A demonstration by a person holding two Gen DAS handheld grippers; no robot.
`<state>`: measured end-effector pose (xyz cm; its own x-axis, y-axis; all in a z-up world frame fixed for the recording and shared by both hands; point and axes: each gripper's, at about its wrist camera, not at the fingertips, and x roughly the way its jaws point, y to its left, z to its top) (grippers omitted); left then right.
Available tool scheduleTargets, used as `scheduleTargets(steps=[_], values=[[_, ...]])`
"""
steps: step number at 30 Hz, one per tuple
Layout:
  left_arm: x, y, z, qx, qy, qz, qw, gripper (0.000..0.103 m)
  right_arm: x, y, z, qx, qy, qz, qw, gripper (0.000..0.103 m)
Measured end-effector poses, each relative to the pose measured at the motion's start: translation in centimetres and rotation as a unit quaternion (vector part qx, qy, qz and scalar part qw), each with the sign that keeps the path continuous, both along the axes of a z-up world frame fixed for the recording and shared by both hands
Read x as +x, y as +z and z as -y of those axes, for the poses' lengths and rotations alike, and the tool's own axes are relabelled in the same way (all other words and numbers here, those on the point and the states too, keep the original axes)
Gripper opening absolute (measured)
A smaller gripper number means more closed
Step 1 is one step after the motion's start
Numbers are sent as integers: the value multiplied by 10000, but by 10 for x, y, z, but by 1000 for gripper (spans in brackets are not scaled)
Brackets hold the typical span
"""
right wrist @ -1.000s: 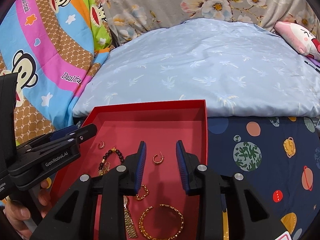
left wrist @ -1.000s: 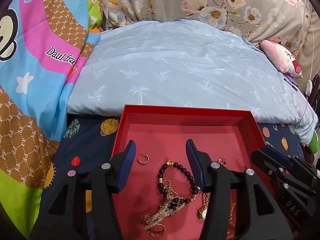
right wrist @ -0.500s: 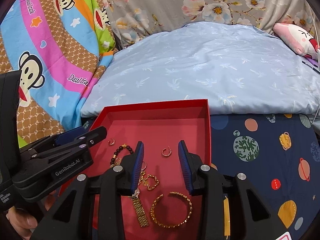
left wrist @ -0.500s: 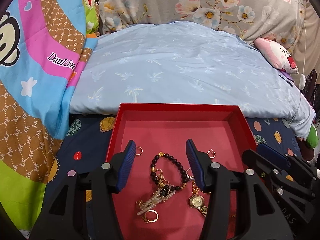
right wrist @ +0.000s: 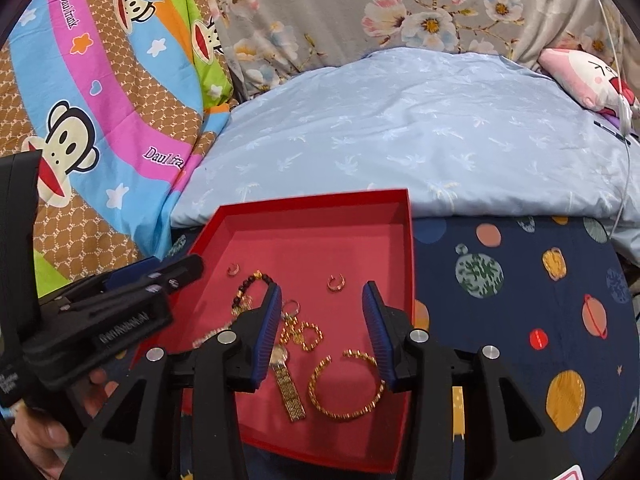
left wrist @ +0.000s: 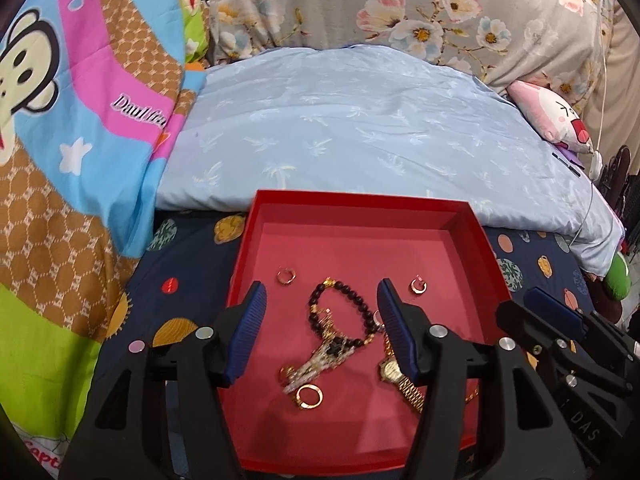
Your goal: Organize jewelry
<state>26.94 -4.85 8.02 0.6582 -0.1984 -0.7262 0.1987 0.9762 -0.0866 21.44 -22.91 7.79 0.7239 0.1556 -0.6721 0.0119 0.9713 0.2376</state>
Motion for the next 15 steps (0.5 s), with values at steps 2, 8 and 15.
scheduleTargets(steps=[2, 8, 15], values=[[-4, -4, -7, -38, 61, -47, 10000, 56, -5, -7, 0, 14, -15, -73, 10000, 42], [-23, -12, -20, 69, 134, -18, 9999, 58, -20, -24, -3, -37, -48, -262, 9996, 43], [-56, -22, -39, 18, 220, -14, 9998, 65, -49, -32, -10, -194, -55, -245, 9995, 53]])
